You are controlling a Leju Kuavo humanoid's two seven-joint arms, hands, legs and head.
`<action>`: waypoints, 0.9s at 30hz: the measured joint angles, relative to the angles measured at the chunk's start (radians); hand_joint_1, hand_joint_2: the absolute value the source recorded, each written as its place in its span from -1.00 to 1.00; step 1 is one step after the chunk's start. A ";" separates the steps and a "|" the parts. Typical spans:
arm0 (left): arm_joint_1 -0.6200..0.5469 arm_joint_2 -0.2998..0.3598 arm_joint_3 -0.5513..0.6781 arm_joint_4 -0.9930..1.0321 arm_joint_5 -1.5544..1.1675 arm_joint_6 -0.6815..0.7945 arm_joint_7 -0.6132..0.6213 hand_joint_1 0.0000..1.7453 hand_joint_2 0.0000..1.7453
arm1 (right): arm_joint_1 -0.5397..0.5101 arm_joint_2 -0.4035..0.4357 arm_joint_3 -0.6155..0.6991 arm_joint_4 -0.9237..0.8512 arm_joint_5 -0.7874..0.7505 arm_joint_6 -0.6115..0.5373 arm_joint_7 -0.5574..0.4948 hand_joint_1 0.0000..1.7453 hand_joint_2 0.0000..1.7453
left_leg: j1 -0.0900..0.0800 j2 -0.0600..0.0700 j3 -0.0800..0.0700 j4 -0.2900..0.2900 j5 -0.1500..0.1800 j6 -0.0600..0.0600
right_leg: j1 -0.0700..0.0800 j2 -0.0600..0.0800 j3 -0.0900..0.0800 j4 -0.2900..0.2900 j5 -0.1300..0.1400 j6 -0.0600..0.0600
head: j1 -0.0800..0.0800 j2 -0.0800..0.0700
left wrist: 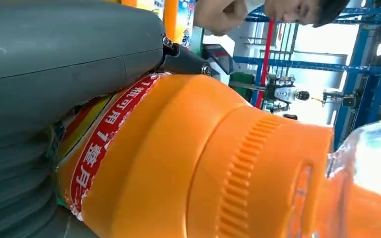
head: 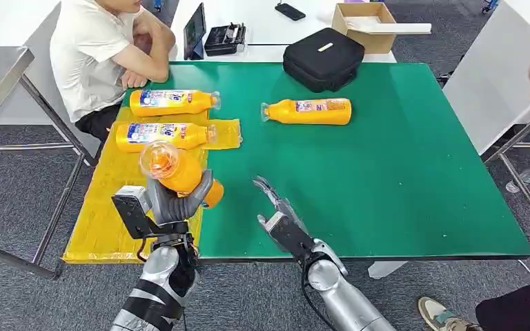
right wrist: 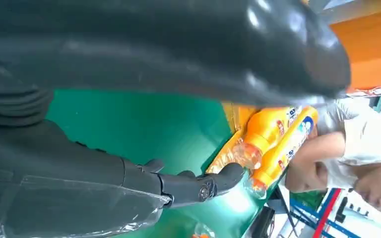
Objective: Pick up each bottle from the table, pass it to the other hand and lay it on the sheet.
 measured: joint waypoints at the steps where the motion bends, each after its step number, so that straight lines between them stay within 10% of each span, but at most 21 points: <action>1: 0.000 0.000 0.000 -0.001 0.000 0.000 0.000 1.00 1.00 | 0.000 0.000 -0.001 -0.001 0.000 0.000 0.000 -1.00 1.00 | 0.000 0.000 0.000 0.000 0.000 0.000 | 0.000 0.000 0.000 0.000 0.000 0.000 | 0.000 0.000; 9: -0.063 0.031 0.076 0.037 -0.748 0.292 0.098 1.00 1.00 | 0.002 0.017 -0.078 -0.022 0.018 -0.082 -0.027 -1.00 1.00 | 0.000 0.000 0.000 0.000 0.001 -0.001 | 0.000 0.000 0.000 0.000 0.000 0.000 | 0.000 0.000; 18: -0.247 0.213 0.193 0.327 -1.527 0.197 0.440 1.00 1.00 | 0.008 0.013 -0.203 -0.070 0.051 -0.113 -0.077 -1.00 1.00 | 0.001 0.001 0.001 0.000 0.003 -0.003 | 0.001 0.001 0.000 0.001 0.000 0.000 | 0.000 0.000; 27: -0.325 0.299 0.096 0.586 -1.615 0.093 0.475 1.00 1.00 | 0.047 0.008 -0.264 -0.072 0.037 -0.092 -0.113 -1.00 1.00 | 0.001 0.001 -0.001 0.000 0.003 -0.003 | 0.000 0.001 -0.002 0.001 0.000 0.000 | 0.000 0.000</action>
